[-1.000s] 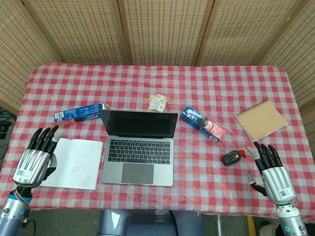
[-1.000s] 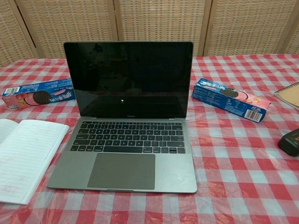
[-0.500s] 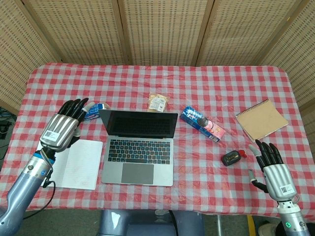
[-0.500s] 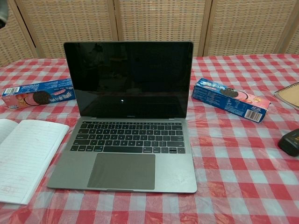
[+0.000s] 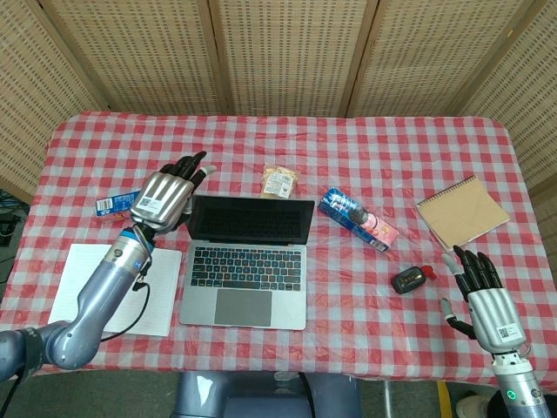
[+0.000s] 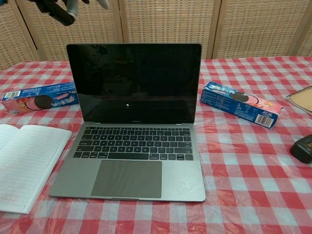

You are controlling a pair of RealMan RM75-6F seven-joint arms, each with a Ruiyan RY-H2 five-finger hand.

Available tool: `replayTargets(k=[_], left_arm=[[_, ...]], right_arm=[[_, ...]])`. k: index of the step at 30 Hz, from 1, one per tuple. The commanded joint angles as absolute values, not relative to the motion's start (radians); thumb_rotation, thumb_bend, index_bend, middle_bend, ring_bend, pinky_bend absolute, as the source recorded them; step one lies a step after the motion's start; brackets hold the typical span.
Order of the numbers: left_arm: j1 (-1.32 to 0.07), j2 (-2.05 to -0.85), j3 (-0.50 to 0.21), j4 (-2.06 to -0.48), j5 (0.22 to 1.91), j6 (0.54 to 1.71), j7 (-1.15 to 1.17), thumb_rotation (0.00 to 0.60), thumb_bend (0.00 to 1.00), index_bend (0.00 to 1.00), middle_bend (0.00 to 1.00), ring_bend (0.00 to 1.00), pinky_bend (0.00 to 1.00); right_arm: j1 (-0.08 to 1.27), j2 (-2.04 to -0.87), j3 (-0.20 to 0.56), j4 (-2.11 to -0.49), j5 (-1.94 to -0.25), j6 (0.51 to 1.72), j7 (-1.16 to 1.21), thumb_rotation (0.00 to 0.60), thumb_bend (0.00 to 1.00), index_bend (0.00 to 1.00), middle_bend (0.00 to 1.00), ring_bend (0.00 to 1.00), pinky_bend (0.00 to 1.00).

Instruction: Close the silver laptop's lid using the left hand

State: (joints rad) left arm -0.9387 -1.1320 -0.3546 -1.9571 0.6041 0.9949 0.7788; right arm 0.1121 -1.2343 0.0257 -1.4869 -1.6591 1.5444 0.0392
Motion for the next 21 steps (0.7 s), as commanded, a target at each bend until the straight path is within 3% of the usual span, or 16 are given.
replayTargets(k=[1, 21], left_arm=[[-1.000, -1.178, -0.346, -1.908, 0.539, 0.978, 0.795, 0.600, 1.00, 0.16, 0.02, 0.11, 0.23], [-1.149, -1.274, -0.280, -1.791, 0.420, 0.917, 0.753, 0.600, 1.00, 0.27, 0.14, 0.20, 0.28]], right_arm=[[0.114, -1.236, 0.025, -1.484, -1.657, 1.541, 0.041, 0.600, 0.67, 0.09, 0.00, 0.00, 0.00], [0.129, -1.250, 0.031, -1.447, -1.624, 1.504, 0.063, 0.600, 0.69, 0.09, 0.00, 0.00, 0.00]])
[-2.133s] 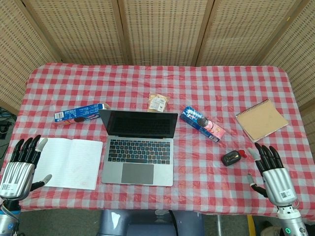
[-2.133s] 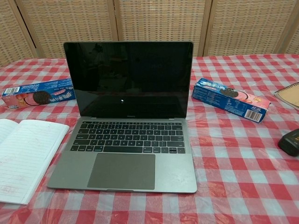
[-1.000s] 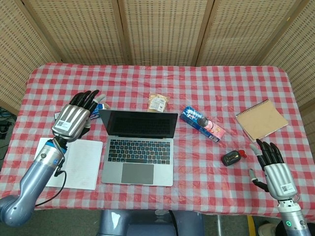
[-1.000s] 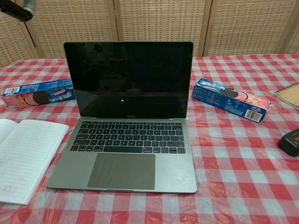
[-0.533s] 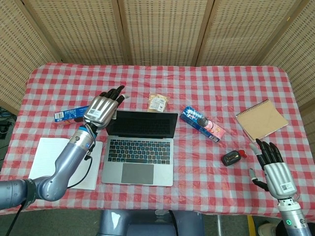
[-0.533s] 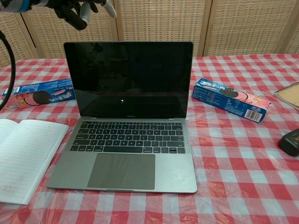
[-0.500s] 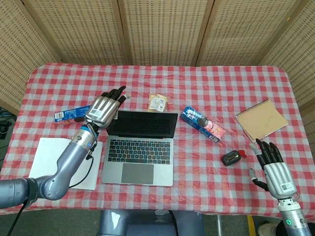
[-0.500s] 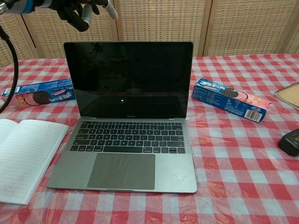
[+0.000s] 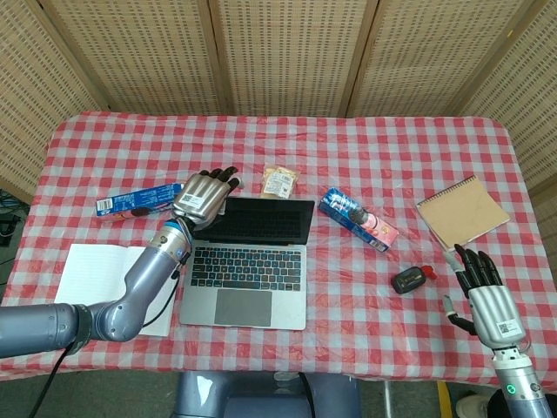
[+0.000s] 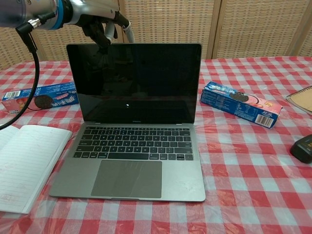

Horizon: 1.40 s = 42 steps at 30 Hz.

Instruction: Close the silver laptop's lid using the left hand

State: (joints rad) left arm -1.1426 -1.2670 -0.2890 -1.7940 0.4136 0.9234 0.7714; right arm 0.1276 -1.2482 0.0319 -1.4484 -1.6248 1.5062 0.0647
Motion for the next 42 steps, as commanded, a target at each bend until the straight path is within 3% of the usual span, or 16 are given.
replayTargets(k=[1, 17, 42], left_arm=[[-1.149, -1.272, -0.277, -1.794, 0.423, 0.917, 0.747, 0.600, 1.00, 0.27, 0.15, 0.20, 0.28], [-1.135, -1.195, -0.247, -1.907, 0.492, 0.940, 0.651, 0.600, 1.00, 0.35, 0.23, 0.28, 0.36], [-1.090, -1.058, -0.166, -2.103, 0.561, 0.940, 0.564, 0.600, 1.00, 0.36, 0.25, 0.30, 0.38]], right_arm=[[0.129, -1.251, 0.030, -1.446, -1.625, 1.503, 0.061, 0.600, 0.69, 0.09, 0.00, 0.00, 0.00], [0.132, -1.257, 0.020, -1.452, -1.639, 1.505, 0.039, 0.600, 0.70, 0.09, 0.00, 0.00, 0.00], [0.122, -1.248, 0.005, -1.481, -1.672, 1.533, 0.014, 0.600, 0.70, 0.09, 0.00, 0.00, 0.00]])
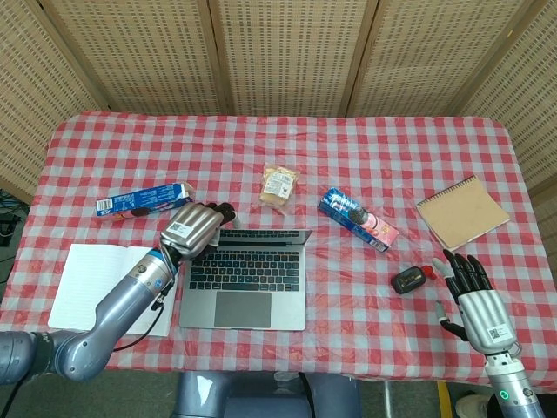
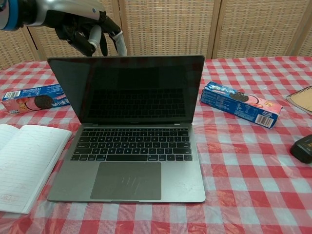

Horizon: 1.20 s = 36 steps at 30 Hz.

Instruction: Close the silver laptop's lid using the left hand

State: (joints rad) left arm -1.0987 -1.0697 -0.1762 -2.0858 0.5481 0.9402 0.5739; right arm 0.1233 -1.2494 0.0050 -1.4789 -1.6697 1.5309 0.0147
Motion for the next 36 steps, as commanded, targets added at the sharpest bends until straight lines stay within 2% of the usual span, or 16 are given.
replayTargets(k=[1, 17, 36], left_arm=[[-1.085, -1.053, -0.163, -2.111, 0.566, 0.940, 0.558, 0.600, 1.00, 0.36, 0.25, 0.30, 0.38], [-0.998, -1.012, -0.079, -2.214, 0.717, 0.938, 0.496, 0.600, 1.00, 0.36, 0.25, 0.30, 0.38], [-0.918, -1.081, 0.021, -2.192, 0.866, 0.908, 0.457, 0.600, 1.00, 0.36, 0.25, 0.29, 0.38]], right_arm=[[0.122, -1.247, 0.004, -1.484, -1.675, 1.537, 0.012, 0.600, 0.70, 0.09, 0.00, 0.00, 0.00], [0.113, -1.240, -0.006, -1.506, -1.693, 1.551, -0.009, 0.600, 0.70, 0.10, 0.00, 0.00, 0.00], [0.111, -1.237, 0.006, -1.510, -1.662, 1.537, -0.015, 0.600, 0.72, 0.11, 0.00, 0.00, 0.00]])
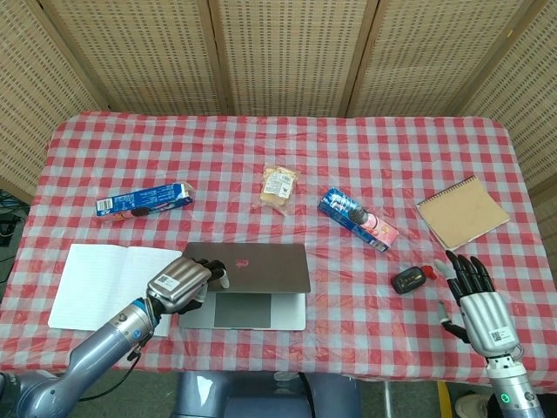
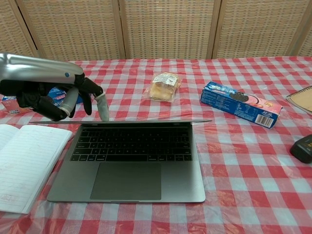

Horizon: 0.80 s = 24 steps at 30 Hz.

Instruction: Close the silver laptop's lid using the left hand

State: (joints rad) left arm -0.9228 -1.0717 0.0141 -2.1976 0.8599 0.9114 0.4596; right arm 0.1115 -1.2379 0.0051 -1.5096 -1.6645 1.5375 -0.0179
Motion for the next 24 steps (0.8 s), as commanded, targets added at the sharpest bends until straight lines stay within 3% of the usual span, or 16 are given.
replayTargets(k=[1, 24], left_arm=[[-0.915, -1.089, 0.025, -2.188, 0.870, 0.907, 0.457, 0.600, 1.00, 0.36, 0.25, 0.30, 0.38], [-0.901, -1.233, 0.089, -2.108, 0.861, 0.890, 0.496, 0.600, 1.00, 0.36, 0.25, 0.30, 0.38]], right_arm=[[0.111, -1.236, 0.007, -1.509, -1.660, 1.536, -0.013, 0.600, 0.72, 0.11, 0.00, 0.00, 0.00], [0.106, -1.219, 0.026, -1.505, -1.630, 1.543, 0.040, 0.600, 0.76, 0.13, 0.00, 0.00, 0.00]])
